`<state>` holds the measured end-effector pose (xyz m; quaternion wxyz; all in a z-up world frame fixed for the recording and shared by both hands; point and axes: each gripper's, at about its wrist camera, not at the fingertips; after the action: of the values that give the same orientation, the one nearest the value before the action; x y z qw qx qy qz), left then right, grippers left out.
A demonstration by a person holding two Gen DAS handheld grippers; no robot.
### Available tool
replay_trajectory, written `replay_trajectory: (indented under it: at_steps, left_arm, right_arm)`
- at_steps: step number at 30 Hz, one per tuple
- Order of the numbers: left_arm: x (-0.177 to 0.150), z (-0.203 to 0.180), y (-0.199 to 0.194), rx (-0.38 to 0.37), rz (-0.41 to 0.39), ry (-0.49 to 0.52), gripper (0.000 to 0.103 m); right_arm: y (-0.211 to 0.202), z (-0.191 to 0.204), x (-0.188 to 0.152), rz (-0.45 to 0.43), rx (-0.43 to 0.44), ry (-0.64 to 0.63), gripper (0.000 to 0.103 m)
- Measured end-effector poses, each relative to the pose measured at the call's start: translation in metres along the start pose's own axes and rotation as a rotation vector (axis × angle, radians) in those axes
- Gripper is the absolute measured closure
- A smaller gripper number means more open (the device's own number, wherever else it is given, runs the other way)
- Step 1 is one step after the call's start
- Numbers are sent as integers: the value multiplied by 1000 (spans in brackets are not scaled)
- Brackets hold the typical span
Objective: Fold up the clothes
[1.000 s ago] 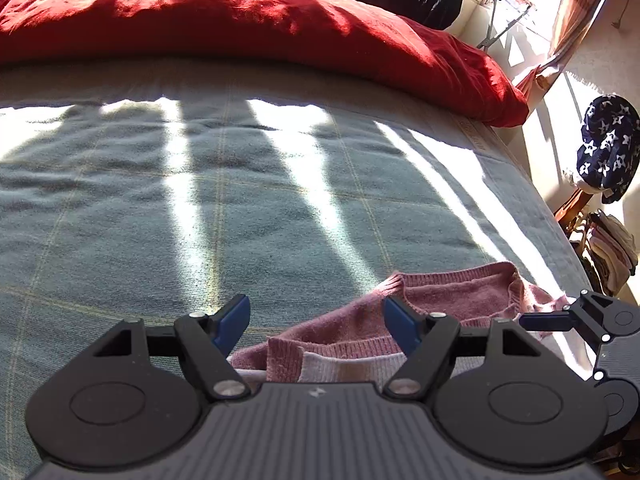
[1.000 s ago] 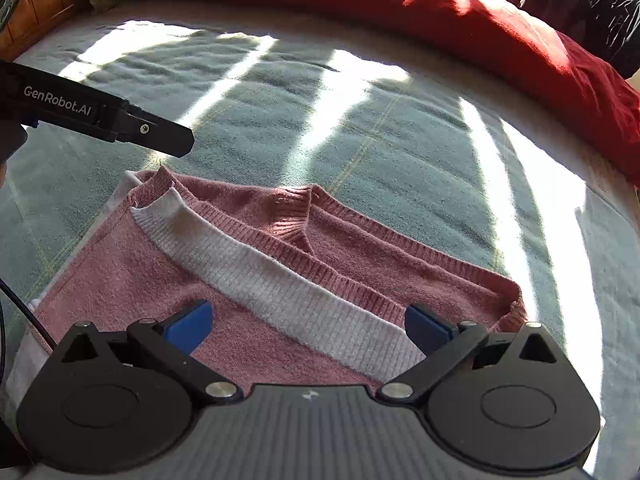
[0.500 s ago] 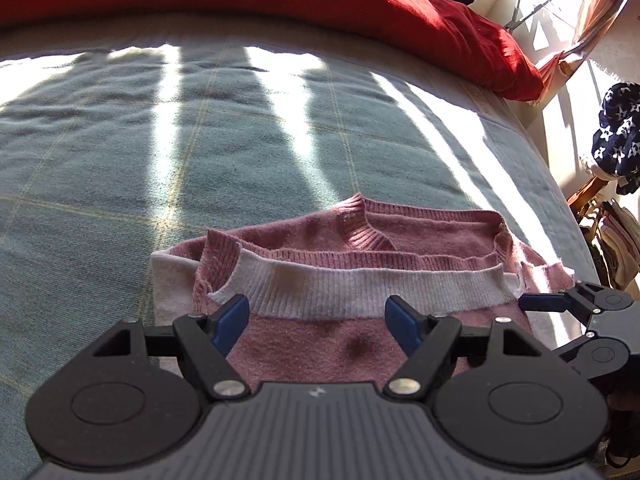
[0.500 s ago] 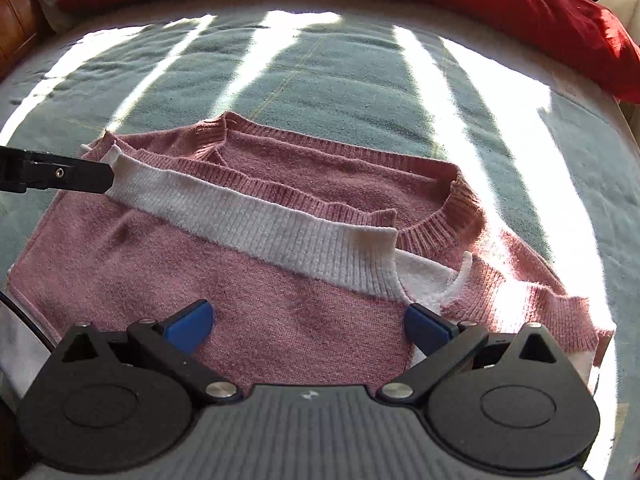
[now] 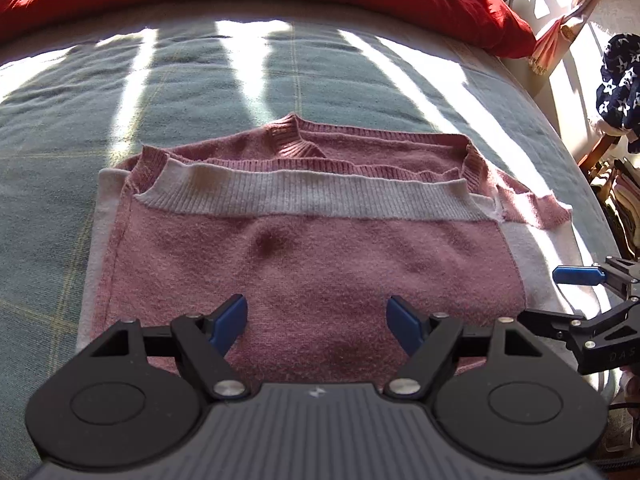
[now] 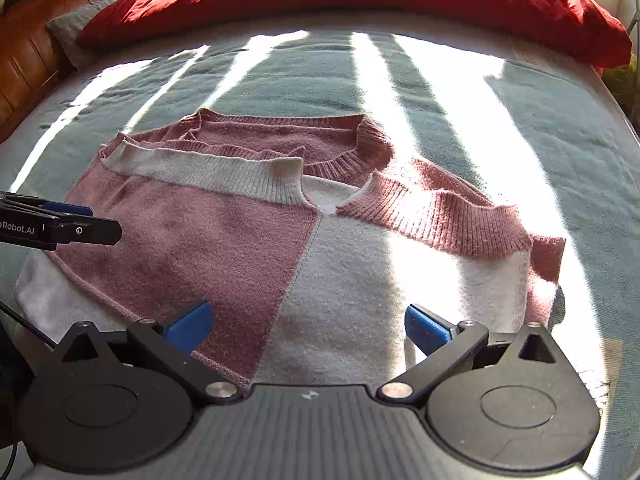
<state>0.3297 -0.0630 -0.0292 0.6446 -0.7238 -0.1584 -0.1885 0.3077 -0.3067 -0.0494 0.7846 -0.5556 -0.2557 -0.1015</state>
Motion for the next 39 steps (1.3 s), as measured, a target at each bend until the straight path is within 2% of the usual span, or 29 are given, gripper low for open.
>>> replay_trajectory:
  at_steps: [7, 10, 13, 18, 22, 24, 27, 31, 33, 39]
  left_arm:
    - [3, 27, 3, -95, 5, 77, 26]
    - [10, 36, -4, -119, 0, 83, 26]
    - [21, 41, -10, -167, -9, 88, 26]
    - [29, 35, -2, -74, 23, 142, 26]
    - [34, 31, -16, -78, -23, 103, 26]
    - [37, 27, -19, -91, -36, 116, 26]
    - [40, 21, -14, -144, -35, 191, 25]
    - [45, 24, -9, -160, -26, 348, 25]
    - [49, 38, -8, -194, -12, 348, 25]
    - [53, 80, 1, -232, 40, 247, 25]
  right_arm:
    - [18, 23, -9, -68, -135, 7, 0]
    - [19, 30, -6, -71, -167, 21, 0]
    - [4, 33, -4, -116, -173, 53, 0]
    - [-4, 34, 5, -139, -171, 39, 0]
    - [-12, 28, 18, -170, -119, 26, 0]
    - [-17, 26, 24, -181, -94, 11, 0]
    - [-20, 28, 30, -189, -110, -26, 0]
    - [-14, 34, 38, -177, -169, -2, 0]
    - [-12, 39, 41, -163, -190, 12, 0]
    - [-3, 58, 43, -125, -186, 107, 0]
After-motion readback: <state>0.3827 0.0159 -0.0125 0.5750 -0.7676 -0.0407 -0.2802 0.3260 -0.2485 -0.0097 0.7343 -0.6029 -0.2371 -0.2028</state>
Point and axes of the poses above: each gripper's, at about its wrist camera, not at the fingertips, and y roughly the way its jaws point, z to its left, x to its top, and after that the axes turned 6 degrees about x, right-handed
